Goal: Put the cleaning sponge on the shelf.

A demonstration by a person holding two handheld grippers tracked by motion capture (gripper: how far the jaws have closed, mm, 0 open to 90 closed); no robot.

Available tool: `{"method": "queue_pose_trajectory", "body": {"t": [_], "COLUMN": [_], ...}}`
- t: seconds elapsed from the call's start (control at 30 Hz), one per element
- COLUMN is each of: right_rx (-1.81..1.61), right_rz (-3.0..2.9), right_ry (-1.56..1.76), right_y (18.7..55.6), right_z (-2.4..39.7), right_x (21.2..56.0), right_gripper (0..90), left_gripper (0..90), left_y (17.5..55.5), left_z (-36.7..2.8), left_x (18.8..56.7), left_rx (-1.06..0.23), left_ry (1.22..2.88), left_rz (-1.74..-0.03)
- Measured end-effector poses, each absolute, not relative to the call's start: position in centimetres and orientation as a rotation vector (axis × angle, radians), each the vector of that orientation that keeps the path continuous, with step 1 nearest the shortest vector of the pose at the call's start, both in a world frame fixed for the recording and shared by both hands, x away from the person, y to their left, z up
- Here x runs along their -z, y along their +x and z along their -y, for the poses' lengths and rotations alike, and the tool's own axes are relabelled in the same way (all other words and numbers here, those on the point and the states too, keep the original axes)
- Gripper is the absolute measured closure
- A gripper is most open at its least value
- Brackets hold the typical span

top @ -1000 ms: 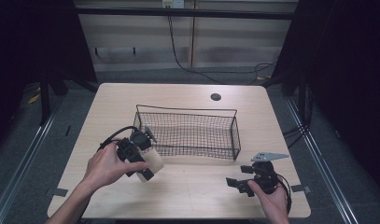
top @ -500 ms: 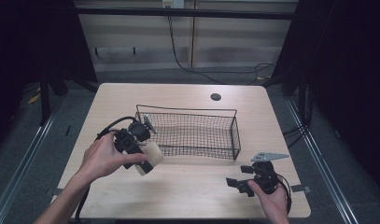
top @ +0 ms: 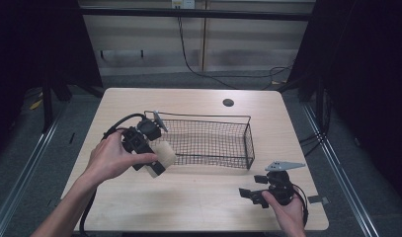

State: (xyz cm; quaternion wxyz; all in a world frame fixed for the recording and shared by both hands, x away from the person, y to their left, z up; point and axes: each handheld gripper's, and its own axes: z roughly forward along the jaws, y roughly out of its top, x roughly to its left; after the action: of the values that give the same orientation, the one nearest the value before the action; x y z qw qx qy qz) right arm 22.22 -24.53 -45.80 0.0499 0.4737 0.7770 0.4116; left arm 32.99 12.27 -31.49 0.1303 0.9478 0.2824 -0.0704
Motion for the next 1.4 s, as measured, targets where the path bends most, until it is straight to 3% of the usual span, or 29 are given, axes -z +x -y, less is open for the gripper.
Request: {"method": "queue_pose_trajectory", "body": {"t": [1.4], "right_rx": [-1.271], "right_rz": [-2.358], "right_ry": [1.442], "right_y": [22.1], "right_z": [24.6], "right_x": [45.7], "right_gripper": [13.8], "left_gripper": [26.4], "left_y": [40.1], "left_z": [-11.7], "left_x": [31.8], "left_rx": [0.135], "left_ry": [2.564], "left_rz": [-1.336]}}
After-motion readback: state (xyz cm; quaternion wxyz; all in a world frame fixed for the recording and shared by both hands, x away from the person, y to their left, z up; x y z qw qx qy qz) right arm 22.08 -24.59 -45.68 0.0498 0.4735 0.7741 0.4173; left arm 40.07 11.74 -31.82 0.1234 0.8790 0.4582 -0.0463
